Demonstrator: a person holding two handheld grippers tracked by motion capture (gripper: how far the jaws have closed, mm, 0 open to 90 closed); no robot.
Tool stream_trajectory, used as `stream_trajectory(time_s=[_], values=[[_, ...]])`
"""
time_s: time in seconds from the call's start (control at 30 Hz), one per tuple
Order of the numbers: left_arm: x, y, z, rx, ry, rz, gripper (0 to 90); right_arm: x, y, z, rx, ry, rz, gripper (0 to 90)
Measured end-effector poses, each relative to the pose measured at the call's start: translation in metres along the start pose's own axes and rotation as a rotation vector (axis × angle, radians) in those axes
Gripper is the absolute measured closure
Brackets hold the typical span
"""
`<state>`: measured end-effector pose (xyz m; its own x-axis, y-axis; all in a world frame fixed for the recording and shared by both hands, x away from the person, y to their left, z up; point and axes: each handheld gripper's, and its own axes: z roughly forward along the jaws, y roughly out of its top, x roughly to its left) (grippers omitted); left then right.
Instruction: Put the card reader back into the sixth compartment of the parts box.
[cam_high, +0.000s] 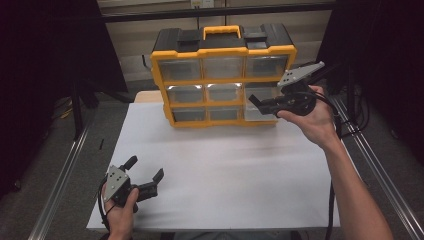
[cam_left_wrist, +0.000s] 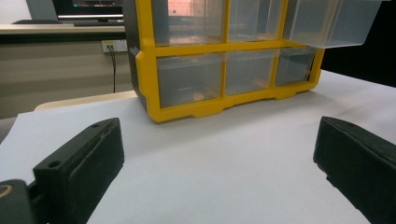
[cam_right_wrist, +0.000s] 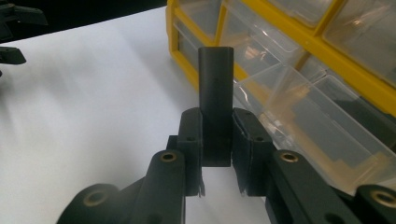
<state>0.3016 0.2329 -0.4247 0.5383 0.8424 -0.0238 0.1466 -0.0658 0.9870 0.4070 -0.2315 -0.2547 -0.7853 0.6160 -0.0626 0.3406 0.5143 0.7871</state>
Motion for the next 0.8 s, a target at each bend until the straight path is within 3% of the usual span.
stream_trajectory(time_s=[0.5,0.8], values=[[0.0,0.0,0.0,0.0,0.0,-0.004,1.9,-0.013,0.014,-0.011,0.035,-0.062,0.023,74.1],[0.0,0.0,0.001,0.007,-0.005,0.008,1.9,-0.022,0.021,-0.013,0.065,-0.077,0.034,74.0]])
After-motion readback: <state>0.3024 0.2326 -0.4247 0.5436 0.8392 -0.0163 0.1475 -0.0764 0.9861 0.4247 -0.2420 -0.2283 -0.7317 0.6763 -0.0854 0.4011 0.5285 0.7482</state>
